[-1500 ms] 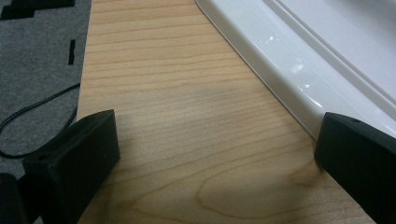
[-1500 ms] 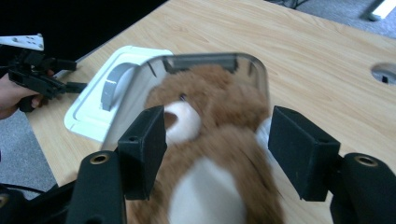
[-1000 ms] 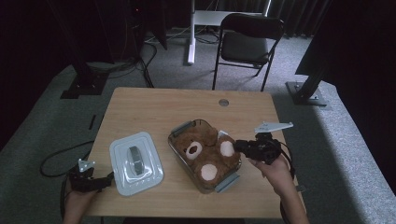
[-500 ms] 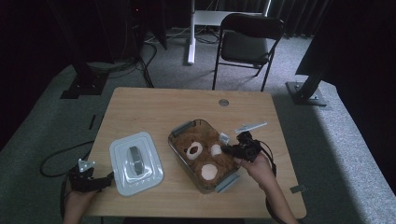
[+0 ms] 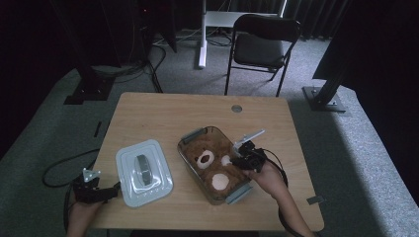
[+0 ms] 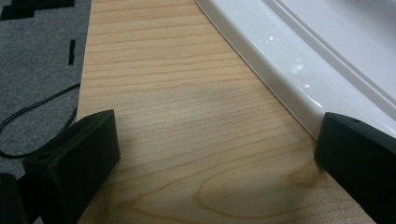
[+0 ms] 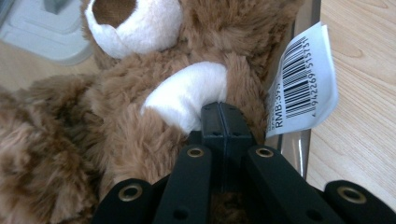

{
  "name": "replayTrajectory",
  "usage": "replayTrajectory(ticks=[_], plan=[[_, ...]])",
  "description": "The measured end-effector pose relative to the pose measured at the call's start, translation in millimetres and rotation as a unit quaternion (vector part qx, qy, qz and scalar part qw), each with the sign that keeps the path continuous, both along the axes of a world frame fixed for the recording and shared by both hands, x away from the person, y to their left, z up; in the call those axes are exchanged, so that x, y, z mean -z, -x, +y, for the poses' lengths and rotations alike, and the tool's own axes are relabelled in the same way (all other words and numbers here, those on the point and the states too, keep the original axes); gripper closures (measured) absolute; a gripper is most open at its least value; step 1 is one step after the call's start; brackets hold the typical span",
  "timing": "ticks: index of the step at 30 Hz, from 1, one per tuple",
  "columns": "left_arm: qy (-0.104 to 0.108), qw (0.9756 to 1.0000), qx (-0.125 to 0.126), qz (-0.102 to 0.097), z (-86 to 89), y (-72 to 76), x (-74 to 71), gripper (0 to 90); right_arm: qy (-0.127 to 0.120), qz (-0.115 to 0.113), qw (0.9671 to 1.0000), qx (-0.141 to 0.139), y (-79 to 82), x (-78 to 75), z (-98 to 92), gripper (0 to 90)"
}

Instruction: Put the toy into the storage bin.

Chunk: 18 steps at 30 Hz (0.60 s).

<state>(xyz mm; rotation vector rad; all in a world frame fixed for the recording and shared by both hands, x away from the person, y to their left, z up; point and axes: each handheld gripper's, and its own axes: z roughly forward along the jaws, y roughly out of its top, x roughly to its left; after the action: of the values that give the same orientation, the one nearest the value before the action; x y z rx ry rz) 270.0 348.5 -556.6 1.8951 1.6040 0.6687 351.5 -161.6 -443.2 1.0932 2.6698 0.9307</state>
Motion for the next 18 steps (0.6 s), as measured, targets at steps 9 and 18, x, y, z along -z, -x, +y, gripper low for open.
replayTrajectory(ticks=[9,18], plan=[[0.001,1.0,0.0,-0.001,0.0,0.0,0.1,0.6,-0.112,-0.024,0.993,0.027,15.0,-24.7,-27.4,88.0],[0.001,1.0,0.0,0.0,-0.1,0.1,0.0,0.6,-0.178,-0.058,0.9819,-0.029,62.2,-58.5,-21.3,88.5]])
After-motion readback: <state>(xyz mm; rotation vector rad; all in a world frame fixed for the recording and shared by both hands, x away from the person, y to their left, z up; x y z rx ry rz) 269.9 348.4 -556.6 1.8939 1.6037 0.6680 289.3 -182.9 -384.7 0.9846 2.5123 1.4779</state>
